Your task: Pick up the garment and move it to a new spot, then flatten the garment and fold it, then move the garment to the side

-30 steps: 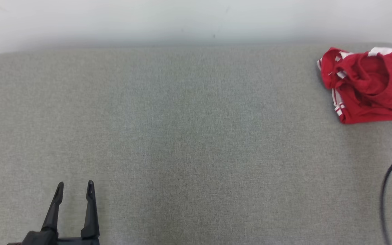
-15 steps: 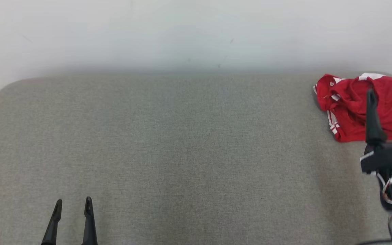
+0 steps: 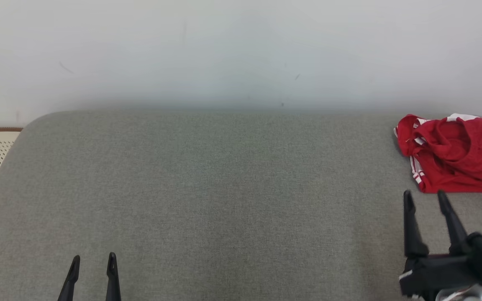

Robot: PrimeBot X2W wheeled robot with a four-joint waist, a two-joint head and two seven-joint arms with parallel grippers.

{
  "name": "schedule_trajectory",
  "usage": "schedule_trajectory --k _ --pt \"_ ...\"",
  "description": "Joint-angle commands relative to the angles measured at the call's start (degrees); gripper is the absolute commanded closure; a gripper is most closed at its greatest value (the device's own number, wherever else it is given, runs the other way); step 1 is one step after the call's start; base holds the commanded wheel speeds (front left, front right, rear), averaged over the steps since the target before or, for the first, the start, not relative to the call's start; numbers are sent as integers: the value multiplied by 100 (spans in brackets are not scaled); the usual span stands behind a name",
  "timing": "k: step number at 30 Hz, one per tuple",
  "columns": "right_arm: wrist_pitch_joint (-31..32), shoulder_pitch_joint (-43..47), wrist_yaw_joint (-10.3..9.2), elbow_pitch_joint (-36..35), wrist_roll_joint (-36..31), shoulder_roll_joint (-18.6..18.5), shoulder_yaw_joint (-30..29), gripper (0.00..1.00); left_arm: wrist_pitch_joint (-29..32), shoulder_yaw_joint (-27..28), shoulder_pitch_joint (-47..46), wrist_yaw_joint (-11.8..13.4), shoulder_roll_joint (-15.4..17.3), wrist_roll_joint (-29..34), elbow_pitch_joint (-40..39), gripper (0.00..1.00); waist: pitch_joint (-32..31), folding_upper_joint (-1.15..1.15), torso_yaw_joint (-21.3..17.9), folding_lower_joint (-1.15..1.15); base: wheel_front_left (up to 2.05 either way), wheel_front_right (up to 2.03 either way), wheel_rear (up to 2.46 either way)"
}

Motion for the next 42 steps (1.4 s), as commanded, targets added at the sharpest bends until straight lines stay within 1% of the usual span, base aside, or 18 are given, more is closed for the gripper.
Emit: schedule_trajectory --k 1,8,12,18,22,42 --pt "-1 178 1 -97 -118 84 7 0 -30 -1 134 -13 11 47 -14 0 -54 1 35 1 0 0 0" --pt "-2 708 1 -351 -708 530 69 0 -30 9 235 -57 8 71 -3 0 -186 1 52 1 0 0 0" --pt "-2 809 1 -334 -890 661 21 0 -30 -31 243 -109 25 116 15 0 -206 1 34 1 0 0 0" --pt "-2 843 1 -295 -1001 725 14 0 -30 -16 301 -103 23 153 43 0 -219 1 10 1 0 0 0" --pt "-2 834 1 -278 -1024 745 13 0 -30 -59 316 -84 86 286 78 0 -224 1 8 1 0 0 0" --pt "-2 857 1 -206 -1109 806 -46 0 -30 -69 324 -120 84 225 33 0 -224 1 -48 1 0 0 0"
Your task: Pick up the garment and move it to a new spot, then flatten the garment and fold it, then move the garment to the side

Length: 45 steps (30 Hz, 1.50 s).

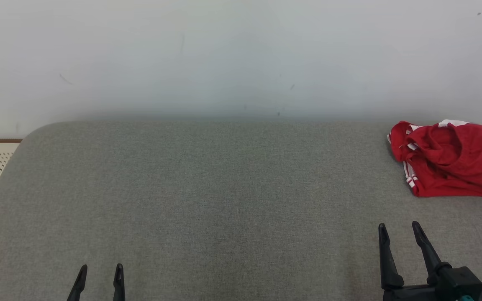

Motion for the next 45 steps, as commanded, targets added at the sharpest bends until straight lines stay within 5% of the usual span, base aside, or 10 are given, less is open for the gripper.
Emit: schedule_trajectory --k 1,4,5,10,45 --pt "-2 79 1 12 -42 17 0 0 -30 25 108 2 21 -8 -30 0 2 0 -2 0 0 0 0" --pt "-2 87 1 10 -38 21 -11 0 -30 19 113 -15 23 -8 -56 0 8 0 -5 0 0 0 0" --pt "0 1 0 0 -14 8 -8 100 0 3 1 -6 1 -4 -34 100 8 0 -6 0 0 0 0" --pt "3 109 0 230 5 9 -1 100 30 -43 4 -6 -69 -22 214 100 11 0 -7 0 0 0 0" --pt "822 -93 0 423 3848 -117 -486 100 762 16 -482 -419 -91 -3639 791 100 107 0 -11 0 0 0 0"
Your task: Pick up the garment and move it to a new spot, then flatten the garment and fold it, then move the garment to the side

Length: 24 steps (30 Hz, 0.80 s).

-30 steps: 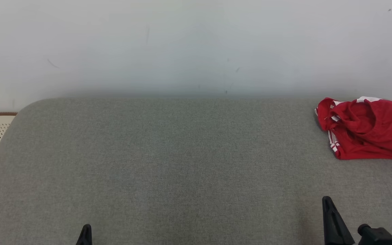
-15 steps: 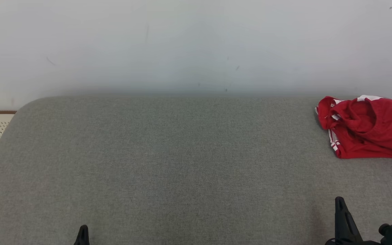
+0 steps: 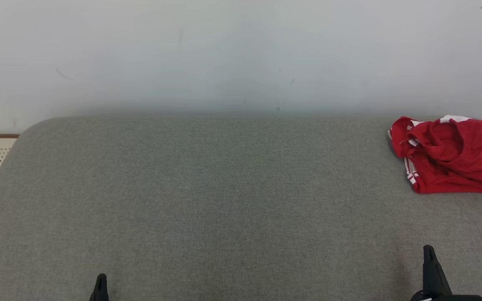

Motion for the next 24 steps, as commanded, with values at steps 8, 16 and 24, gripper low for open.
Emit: schedule_trajectory --k 8,16,24 --pt "203 -188 0 -19 833 -46 -160 100 158 43 -260 -109 7 -844 75 100 24 0 -1 0 0 0 0" --pt "372 -233 0 21 1459 -37 -279 100 288 53 -336 -183 3 -1456 177 100 47 0 -2 0 0 0 0" --pt "560 -276 0 63 2104 -22 -411 100 413 64 -411 -252 -2 -2091 278 100 72 0 -3 0 0 0 0"
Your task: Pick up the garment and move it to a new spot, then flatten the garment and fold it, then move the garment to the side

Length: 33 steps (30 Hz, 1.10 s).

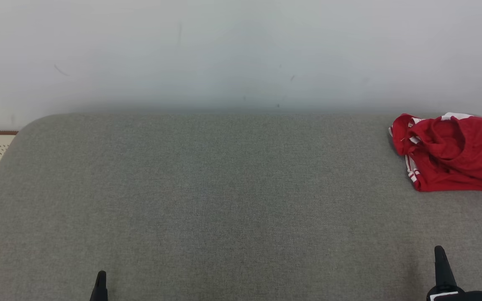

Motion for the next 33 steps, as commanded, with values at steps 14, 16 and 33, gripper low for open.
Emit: schedule_trajectory --k 14,16,33 --pt "291 -180 0 22 981 5 -216 100 186 43 -214 -124 3 -972 118 100 39 0 -1 0 0 0 0" --pt "322 -189 0 31 1103 9 -244 100 209 44 -233 -142 2 -1091 137 100 44 0 -1 0 0 0 0" --pt "610 -232 1 99 2025 45 -456 100 407 53 -356 -253 -6 -2035 296 100 92 0 -3 0 0 0 0"
